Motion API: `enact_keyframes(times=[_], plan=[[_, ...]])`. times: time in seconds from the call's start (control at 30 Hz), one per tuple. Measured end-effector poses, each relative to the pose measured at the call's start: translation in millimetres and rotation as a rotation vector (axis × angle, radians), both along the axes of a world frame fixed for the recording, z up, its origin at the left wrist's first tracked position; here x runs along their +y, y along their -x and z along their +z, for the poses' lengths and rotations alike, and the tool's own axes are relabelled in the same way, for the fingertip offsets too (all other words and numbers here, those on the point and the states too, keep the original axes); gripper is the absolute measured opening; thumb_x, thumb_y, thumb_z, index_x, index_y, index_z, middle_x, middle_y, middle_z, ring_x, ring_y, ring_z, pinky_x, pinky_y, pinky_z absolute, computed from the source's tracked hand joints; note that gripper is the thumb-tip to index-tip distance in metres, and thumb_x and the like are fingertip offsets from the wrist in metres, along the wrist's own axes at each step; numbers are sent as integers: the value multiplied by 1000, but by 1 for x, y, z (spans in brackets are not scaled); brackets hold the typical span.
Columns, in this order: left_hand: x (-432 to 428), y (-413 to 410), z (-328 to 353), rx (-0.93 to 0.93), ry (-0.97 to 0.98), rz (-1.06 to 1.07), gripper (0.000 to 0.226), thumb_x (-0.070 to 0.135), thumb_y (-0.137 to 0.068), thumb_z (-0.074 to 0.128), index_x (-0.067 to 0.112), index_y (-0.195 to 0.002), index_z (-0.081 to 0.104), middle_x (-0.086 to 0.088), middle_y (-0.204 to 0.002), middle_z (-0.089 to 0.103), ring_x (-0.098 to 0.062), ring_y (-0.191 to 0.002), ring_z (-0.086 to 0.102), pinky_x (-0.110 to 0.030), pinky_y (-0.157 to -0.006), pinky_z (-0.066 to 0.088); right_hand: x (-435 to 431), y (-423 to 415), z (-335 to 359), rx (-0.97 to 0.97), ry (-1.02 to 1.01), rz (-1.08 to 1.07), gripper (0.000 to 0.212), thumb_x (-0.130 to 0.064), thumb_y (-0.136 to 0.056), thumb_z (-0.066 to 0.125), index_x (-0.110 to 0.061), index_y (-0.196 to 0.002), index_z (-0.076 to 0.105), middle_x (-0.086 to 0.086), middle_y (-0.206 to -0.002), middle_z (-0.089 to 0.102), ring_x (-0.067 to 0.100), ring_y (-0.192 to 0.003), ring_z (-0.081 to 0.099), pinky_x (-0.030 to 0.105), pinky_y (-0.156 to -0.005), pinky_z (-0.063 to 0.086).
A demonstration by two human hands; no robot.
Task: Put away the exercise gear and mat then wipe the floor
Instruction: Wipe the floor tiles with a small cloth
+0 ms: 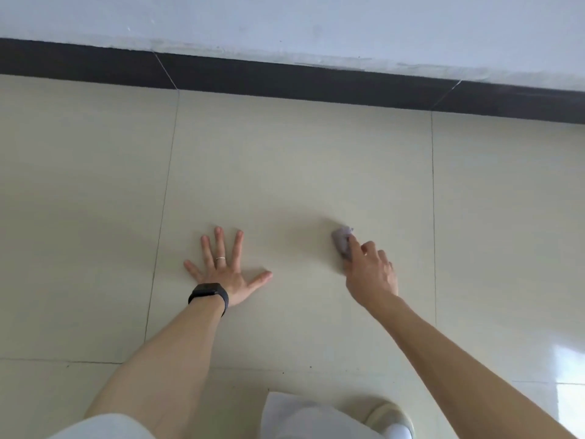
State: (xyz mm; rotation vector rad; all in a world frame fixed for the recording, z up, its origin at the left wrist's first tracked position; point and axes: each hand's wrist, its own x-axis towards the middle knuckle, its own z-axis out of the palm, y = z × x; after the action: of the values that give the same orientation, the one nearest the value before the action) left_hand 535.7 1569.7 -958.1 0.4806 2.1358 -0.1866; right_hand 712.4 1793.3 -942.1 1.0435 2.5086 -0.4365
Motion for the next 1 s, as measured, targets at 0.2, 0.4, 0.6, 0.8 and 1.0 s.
enact_keyframes(times=[0.2,0.4,0.6,0.8,1.0], plan=[[4,-2,1,28,56,-19,110,101,-64,22,46,-124,-52,2,-139,-61,-31,-139,-45,-72,-112,-5,-37,-5,-5,162,105,954,74,-12,-53,82,-36,-120,62,-3,-87,55,21,-70,54,28,-49,35],[11,-2,4,33,45,22,115,93,-69,43,53,-134,-44,3,-147,-53,-31,-144,-37,-69,-115,4,92,-15,-12,142,-137,554,72,-8,-76,71,-39,-137,48,1,-101,56,26,-82,54,35,-63,45],[51,3,25,173,138,-124,111,81,-84,42,25,-156,-20,-30,-160,-6,-41,-144,23,-56,-105,38,84,-10,-37,394,-156,-329,50,-16,-94,55,-28,-143,51,13,-111,55,36,-93,50,45,-77,46],[73,-14,24,71,108,136,103,74,-82,56,61,-140,-27,-15,-161,-29,-36,-151,-12,-72,-104,30,-13,-18,-52,549,15,445,63,-19,-72,75,-37,-130,60,-3,-97,54,25,-81,54,35,-68,43],[81,0,33,203,28,69,91,73,-85,51,60,-146,-15,1,-165,-20,-33,-152,-1,-67,-111,23,131,63,-56,503,-167,-153,52,-19,-88,65,-40,-135,58,8,-109,56,34,-94,51,41,-75,39]])
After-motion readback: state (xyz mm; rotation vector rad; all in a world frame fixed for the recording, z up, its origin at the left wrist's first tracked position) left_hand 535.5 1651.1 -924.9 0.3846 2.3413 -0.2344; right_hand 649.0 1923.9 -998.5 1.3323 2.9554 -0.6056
